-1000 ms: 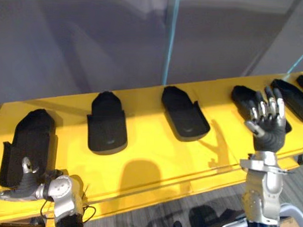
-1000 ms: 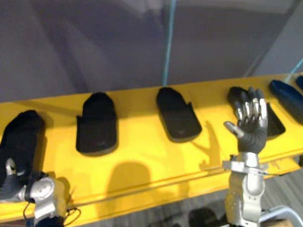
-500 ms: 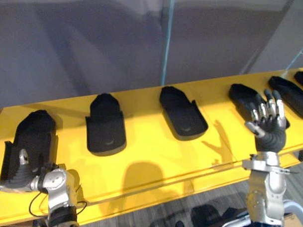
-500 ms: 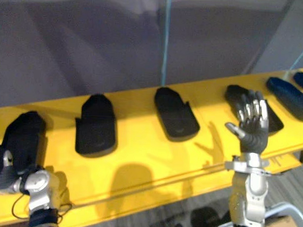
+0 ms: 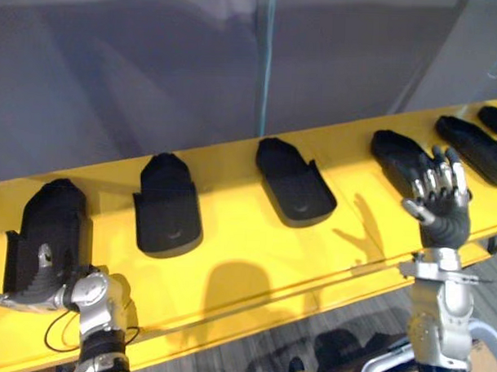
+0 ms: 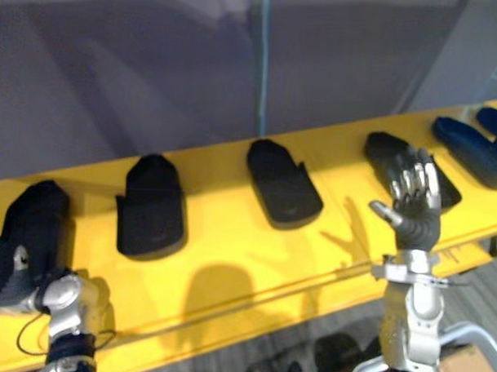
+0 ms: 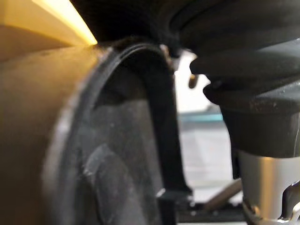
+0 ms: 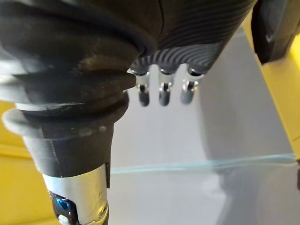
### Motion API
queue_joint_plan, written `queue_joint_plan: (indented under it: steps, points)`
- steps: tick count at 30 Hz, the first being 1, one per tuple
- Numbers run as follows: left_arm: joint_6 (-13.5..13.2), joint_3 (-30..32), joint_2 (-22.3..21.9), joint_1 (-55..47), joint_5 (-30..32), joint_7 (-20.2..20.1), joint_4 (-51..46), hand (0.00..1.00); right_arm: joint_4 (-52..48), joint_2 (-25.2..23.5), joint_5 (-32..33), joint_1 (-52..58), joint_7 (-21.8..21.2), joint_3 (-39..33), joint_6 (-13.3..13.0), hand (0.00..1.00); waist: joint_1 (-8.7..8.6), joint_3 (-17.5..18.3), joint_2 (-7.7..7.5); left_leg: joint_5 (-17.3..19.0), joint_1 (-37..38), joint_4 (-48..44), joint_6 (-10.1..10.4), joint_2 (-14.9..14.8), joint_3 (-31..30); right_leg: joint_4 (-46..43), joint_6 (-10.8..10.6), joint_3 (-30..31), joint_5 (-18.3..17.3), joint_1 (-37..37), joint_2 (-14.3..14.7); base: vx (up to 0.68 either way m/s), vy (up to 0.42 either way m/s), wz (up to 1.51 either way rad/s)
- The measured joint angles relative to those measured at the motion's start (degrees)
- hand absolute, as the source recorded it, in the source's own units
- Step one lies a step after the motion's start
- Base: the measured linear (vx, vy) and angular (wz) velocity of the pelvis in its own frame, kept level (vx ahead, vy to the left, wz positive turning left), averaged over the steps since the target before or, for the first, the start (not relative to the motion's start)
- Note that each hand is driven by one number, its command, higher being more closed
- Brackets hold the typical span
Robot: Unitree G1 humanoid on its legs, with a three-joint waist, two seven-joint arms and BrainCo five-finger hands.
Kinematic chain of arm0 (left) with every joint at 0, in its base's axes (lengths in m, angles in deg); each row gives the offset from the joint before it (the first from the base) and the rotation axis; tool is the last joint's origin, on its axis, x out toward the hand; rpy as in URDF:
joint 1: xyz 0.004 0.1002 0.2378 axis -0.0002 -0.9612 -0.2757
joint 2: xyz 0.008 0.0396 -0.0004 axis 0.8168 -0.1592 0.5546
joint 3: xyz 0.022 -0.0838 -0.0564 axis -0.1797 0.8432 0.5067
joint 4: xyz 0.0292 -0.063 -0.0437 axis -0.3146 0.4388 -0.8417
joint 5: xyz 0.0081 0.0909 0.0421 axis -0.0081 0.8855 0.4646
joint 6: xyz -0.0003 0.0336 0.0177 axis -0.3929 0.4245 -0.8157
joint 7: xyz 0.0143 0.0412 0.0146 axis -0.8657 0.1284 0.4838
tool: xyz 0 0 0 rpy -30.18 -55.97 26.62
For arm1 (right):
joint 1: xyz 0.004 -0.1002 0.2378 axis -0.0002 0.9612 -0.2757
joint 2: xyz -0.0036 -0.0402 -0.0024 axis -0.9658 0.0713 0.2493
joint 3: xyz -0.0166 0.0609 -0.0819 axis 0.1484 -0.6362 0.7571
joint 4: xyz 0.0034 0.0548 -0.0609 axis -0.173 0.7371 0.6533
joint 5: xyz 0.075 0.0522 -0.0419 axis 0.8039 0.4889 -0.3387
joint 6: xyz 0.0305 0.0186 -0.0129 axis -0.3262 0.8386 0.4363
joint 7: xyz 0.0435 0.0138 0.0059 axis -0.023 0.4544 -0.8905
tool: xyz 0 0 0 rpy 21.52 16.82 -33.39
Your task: Walk over and take plastic housings, then place them on the shelf
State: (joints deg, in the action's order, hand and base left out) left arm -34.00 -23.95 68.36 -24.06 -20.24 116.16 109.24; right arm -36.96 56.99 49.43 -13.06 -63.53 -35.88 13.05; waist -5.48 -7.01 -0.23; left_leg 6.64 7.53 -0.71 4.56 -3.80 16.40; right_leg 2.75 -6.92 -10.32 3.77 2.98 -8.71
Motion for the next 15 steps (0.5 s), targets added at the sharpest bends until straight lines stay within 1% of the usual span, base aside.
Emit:
queue_joint_plan:
  steps: [2,10,15]
  points:
    - [0.0,-0.1,0.7,0.2,0.0,-0.1,0.9,0.0,-0.1,0.0,0.2,0.0,0.0,0.0,0.0,0.0,0.0,-0.1,-0.09,0.0,0.0,-0.1,0.0,-0.1,0.0,0.0,0.0,0.1,0.0,0.0,0.0,0.0,0.0,0.0]
    - [0.0,0.2,1.1,0.5,0.0,-0.1,1.1,0.0,-0.2,0.0,0.9,0.1,0.0,0.0,0.1,0.0,-0.01,-0.3,-0.32,0.4,-0.5,-0.9,0.1,-0.5,-0.1,0.0,0.1,0.0,0.0,0.2,0.5,-0.02,-0.012,0.0]
    - [0.0,2.1,1.2,0.5,-0.1,0.0,1.0,0.0,-0.4,0.0,0.9,0.9,0.0,0.0,0.2,0.0,-0.14,-0.3,-0.29,0.4,-0.5,-0.9,0.1,-0.5,-0.1,0.0,0.1,-0.1,0.0,0.2,0.5,0.0,0.0,0.0]
